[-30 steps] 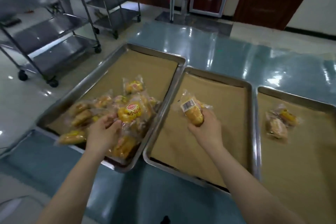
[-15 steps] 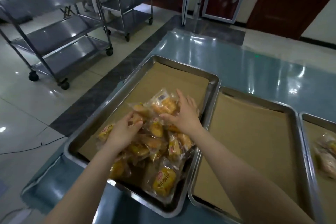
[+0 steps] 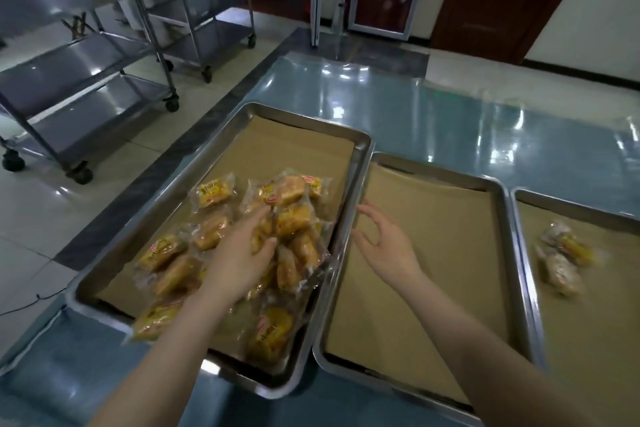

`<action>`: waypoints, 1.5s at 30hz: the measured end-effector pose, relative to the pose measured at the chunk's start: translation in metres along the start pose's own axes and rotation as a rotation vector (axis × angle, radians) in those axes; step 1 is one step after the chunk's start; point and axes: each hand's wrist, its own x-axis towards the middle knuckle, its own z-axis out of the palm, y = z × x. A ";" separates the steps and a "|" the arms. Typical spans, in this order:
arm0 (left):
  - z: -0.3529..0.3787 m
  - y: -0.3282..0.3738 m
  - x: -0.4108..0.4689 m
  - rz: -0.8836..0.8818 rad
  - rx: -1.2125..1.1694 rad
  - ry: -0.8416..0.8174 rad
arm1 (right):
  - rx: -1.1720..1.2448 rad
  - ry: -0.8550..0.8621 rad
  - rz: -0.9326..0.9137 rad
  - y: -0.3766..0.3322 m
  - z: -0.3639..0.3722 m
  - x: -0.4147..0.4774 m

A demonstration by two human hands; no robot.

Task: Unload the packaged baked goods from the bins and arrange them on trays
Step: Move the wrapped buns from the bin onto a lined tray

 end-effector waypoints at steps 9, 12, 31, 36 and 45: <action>0.093 0.080 -0.012 0.088 0.004 -0.099 | -0.044 0.237 0.146 0.122 -0.110 -0.066; 0.130 0.107 -0.018 0.110 0.017 -0.115 | -0.090 0.318 0.226 0.173 -0.150 -0.081; 0.217 0.157 -0.047 -0.034 0.105 -0.191 | -0.383 0.130 0.514 0.304 -0.201 -0.054; 0.211 0.142 -0.052 -0.016 0.063 -0.176 | -0.127 0.302 0.442 0.288 -0.211 -0.081; 0.148 0.088 -0.052 0.003 0.042 -0.119 | 0.166 0.303 0.175 0.125 -0.136 -0.087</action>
